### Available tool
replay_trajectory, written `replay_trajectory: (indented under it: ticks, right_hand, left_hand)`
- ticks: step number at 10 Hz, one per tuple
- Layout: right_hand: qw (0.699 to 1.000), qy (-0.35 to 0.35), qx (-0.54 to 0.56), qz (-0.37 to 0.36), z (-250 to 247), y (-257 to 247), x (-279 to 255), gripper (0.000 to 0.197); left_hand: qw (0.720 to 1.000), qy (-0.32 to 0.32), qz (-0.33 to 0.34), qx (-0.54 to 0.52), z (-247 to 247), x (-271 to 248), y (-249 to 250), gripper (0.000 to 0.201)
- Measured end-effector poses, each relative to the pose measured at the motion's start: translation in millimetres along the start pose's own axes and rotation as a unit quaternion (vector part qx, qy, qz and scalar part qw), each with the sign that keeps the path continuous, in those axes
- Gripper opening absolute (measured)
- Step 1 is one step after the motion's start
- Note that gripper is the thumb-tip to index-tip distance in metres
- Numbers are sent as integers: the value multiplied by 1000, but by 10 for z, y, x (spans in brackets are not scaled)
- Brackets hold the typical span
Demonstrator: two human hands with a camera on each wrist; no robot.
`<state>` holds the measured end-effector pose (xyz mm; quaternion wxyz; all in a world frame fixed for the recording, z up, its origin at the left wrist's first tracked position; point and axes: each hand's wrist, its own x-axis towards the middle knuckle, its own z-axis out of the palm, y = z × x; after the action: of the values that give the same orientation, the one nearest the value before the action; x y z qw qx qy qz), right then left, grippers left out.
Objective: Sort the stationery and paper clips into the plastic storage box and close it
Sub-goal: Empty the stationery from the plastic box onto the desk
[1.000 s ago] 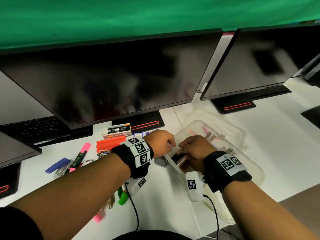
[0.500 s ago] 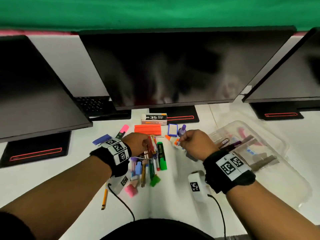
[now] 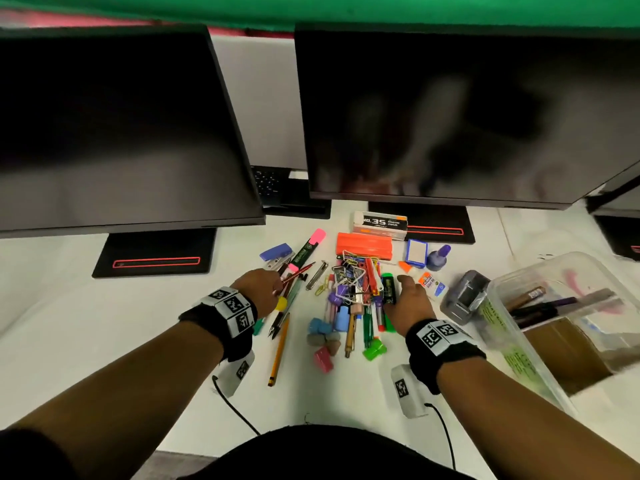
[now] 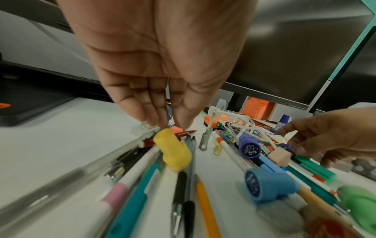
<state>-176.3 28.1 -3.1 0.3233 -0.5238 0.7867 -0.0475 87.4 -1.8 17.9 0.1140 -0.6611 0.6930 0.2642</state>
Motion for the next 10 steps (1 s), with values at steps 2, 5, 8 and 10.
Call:
replay_trajectory:
  ticks: [2, 5, 8, 10]
  right_hand:
    - [1000, -9, 16, 22, 122, 12, -7, 60]
    - [989, -18, 85, 119, 1, 153, 1, 36]
    - [994, -22, 87, 68, 111, 62, -55, 20]
    - [998, -13, 22, 50, 276, -36, -9, 55]
  left_hand:
    - [999, 31, 15, 2, -75, 76, -21, 32]
    - [993, -8, 22, 118, -63, 435, 434, 32]
    - [986, -23, -23, 161, 146, 504, 375, 28]
    - [991, -1, -22, 133, 259, 512, 326, 29]
